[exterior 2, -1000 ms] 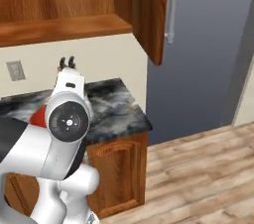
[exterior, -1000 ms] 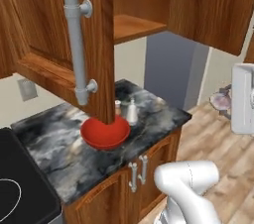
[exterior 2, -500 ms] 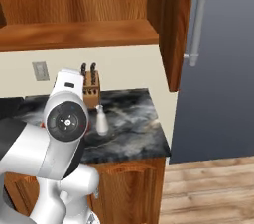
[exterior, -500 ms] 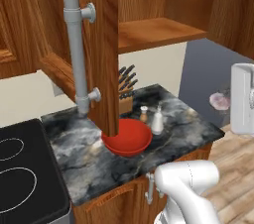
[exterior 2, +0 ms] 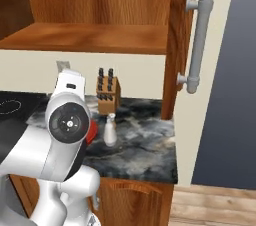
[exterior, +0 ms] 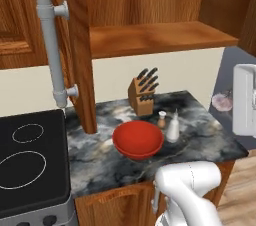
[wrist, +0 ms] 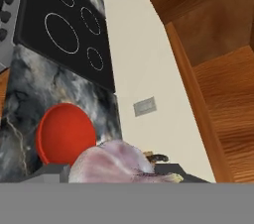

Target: Retrieve the bottle and the shaker from the cabinet and place them next to the mixing bowl on the counter. Then add garlic from the fridge to the mixing bowl.

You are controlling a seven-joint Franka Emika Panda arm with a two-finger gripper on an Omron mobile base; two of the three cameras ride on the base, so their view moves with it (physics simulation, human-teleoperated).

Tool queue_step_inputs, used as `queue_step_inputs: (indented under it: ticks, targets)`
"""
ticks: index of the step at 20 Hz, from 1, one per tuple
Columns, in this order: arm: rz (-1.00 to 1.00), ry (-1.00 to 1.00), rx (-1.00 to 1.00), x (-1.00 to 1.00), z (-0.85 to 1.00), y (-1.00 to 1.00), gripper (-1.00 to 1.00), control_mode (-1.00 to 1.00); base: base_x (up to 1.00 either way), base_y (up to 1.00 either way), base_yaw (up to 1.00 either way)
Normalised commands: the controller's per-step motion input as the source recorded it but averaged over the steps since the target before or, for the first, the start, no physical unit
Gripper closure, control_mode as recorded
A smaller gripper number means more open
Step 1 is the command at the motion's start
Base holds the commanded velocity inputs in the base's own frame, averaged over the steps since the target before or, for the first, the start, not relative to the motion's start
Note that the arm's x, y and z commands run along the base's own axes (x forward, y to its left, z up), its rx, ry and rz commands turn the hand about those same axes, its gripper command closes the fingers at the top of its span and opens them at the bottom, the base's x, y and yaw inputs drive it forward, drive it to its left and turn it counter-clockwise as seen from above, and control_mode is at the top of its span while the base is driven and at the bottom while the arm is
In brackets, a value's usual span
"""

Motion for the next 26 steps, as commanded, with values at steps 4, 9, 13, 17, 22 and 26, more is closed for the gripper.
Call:
queue_step_inputs:
  ticks: [4,9,13,17,22,26]
  targets:
    - [0.00,0.00,0.00,0.00,0.00,0.00,1.00,1.00,0.37,0.33,0.29]
    - [0.00,0.00,0.00,0.00,0.00,0.00,1.00,1.00,0.19,0.51,0.20]
    - [0.00,0.00,0.00,0.00,0.00,0.00,1.00,1.00,0.08,0.50,0.14]
    - [0.00,0.00,0.00,0.00,0.00,0.00,1.00,1.00,0.12,0.46,0.09]
    - [0.00,0.00,0.00,0.00,0.00,0.00,1.00,1.00,0.18,0.16,0.04]
    - [0.01,0.00,-0.15,0.07,-0.40,0.12,1.00,-1.00,0.02,0.00,0.00]
